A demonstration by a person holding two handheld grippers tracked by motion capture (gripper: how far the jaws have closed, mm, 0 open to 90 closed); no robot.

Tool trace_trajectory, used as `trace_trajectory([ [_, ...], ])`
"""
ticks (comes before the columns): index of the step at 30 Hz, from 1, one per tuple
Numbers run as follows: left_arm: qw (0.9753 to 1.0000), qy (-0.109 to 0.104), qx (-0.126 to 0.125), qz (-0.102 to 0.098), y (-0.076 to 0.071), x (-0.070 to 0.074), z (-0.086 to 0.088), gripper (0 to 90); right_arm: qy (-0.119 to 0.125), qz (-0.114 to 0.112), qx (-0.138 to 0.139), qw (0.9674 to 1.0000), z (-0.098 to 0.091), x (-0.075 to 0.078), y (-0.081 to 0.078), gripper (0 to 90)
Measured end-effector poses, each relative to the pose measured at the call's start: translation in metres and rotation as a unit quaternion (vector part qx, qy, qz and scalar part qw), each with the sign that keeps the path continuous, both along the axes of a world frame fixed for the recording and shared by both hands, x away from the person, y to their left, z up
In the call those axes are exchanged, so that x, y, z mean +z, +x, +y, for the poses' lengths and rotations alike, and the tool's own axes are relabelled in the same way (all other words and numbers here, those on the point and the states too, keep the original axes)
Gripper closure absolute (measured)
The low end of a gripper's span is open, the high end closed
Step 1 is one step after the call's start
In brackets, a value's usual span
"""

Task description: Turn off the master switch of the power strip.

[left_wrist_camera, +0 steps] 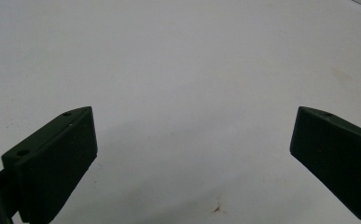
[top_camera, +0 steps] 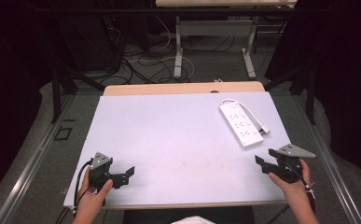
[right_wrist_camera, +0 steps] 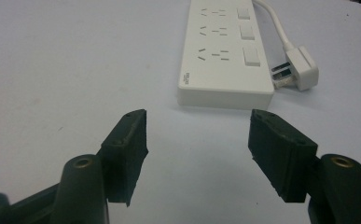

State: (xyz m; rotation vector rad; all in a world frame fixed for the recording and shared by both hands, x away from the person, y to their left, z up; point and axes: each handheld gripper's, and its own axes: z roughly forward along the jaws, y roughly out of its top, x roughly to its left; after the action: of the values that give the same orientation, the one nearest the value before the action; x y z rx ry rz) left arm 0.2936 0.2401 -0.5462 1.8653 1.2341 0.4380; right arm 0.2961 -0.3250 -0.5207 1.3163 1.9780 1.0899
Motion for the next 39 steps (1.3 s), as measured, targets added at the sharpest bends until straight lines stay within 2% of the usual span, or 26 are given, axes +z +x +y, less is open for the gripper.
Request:
trace_trajectory([
  [3,1.0000,0.001,0.002,-0.001,-0.001,0.000,0.001,0.6,0.005,0.004,-0.001,1.0000,0.003,0.000,0.003,37.0],
  [11,0.9999,0.008,0.006,-0.005,-0.003,-0.001,0.003,0.8,0.006,-0.004,0.014,0.9999,0.013,0.007,0.016,36.9],
  [15,0.9999,0.011,0.006,-0.003,-0.004,0.000,0.004,0.8,0.001,-0.003,0.019,0.9998,0.017,0.013,0.024,36.8],
  [17,0.9999,0.010,0.007,-0.002,-0.005,0.000,0.004,0.8,-0.010,-0.005,0.023,0.9997,0.017,0.017,0.030,36.6],
  [21,0.9999,0.011,0.008,-0.004,-0.005,0.000,0.004,0.8,-0.009,-0.005,0.023,0.9997,0.017,0.021,0.036,36.2],
  [24,0.9999,0.010,0.009,-0.003,-0.005,0.000,0.004,0.8,-0.020,-0.001,0.025,0.9995,0.019,0.026,0.041,36.2],
  [25,0.9999,0.010,0.009,-0.003,-0.005,0.000,0.004,0.8,-0.033,-0.002,0.026,0.9991,0.021,0.029,0.045,36.2],
  [30,0.9999,0.010,0.007,-0.003,-0.005,-0.001,0.004,0.8,-0.043,-0.002,0.036,0.9984,0.025,0.036,0.052,36.2],
  [34,0.9999,0.009,0.006,-0.002,-0.006,0.000,0.004,0.8,-0.046,0.002,0.036,0.9983,0.028,0.041,0.058,35.7],
  [39,0.9999,0.009,0.007,-0.002,-0.006,0.000,0.004,0.8,-0.036,0.012,0.036,0.9986,0.031,0.046,0.065,35.6],
])
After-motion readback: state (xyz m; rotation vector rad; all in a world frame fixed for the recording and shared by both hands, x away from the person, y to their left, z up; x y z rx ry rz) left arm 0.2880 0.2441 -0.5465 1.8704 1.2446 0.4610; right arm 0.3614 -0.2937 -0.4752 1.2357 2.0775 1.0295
